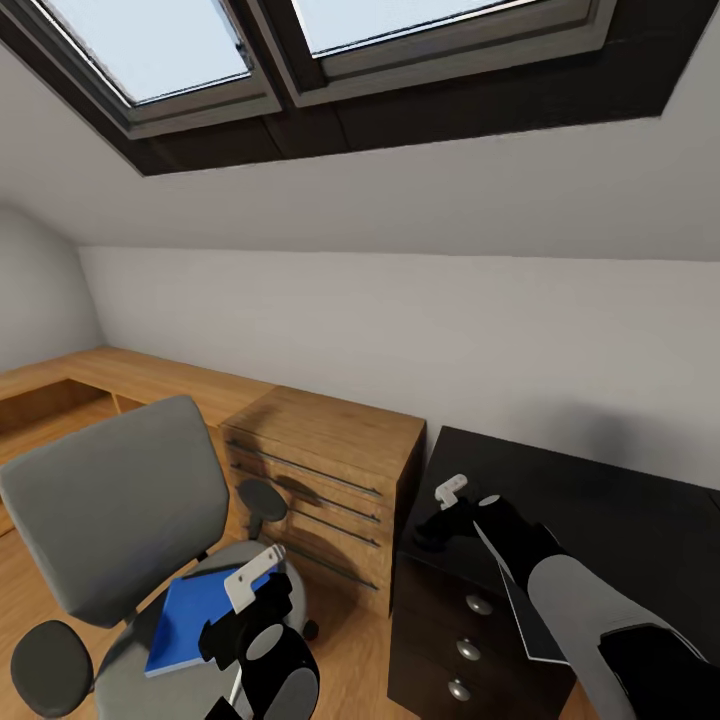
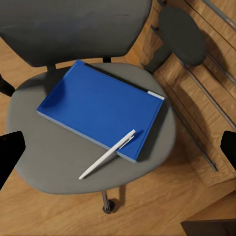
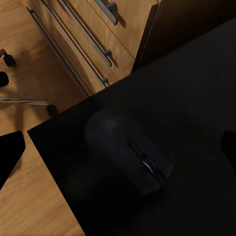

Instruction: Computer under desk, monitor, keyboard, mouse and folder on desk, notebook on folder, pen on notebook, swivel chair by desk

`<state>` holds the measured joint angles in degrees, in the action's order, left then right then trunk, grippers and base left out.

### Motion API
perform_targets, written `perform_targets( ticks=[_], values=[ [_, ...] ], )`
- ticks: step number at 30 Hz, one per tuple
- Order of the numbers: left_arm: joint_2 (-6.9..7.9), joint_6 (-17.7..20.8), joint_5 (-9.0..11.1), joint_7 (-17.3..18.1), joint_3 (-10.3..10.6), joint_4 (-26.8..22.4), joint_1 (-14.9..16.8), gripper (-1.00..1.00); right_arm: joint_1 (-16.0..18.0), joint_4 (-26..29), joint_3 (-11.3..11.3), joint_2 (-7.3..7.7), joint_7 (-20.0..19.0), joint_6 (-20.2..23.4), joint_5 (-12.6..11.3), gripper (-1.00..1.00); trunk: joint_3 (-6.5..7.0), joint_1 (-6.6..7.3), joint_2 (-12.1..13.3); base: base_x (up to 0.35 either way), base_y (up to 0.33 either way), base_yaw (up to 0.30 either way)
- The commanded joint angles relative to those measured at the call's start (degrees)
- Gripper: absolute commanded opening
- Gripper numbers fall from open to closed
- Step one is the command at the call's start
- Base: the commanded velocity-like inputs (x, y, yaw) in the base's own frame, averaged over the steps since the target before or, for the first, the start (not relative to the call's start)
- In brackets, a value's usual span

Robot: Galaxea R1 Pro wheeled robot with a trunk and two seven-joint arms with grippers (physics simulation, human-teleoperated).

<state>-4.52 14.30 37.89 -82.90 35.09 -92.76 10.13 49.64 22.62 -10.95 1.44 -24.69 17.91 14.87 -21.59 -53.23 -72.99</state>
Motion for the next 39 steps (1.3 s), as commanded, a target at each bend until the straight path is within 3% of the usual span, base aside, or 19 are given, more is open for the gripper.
perform_targets(
  ticks=[1, 27, 39],
  values=[
    [0.00, 0.6, 0.2, -0.3, 0.0, -0.1, 0.1, 1.00, 0.0, 0.1, 0.0, 0.03, -0.3, 0.2, 0.6, 1.00, -0.25, -0.23, -0.5, 0.000, 0.000, 0.000],
    [0.03, 0.6, 0.2, -0.3, 0.0, -0.1, 0.1, 1.00, 0.0, 0.1, 0.1, 0.29, -0.3, -1.0, 0.6, 1.00, -4.92, -5.94, -10.9, 0.000, 0.000, 0.000],
    [0.03, 0.6, 0.2, -0.4, 0.5, -0.1, 0.1, 1.00, 0.0, 0.1, 0.1, 0.35, -0.3, -1.0, 0.6, 1.00, -4.92, -5.94, -10.9, 0.006, 0.000, 0.000]
  ],
)
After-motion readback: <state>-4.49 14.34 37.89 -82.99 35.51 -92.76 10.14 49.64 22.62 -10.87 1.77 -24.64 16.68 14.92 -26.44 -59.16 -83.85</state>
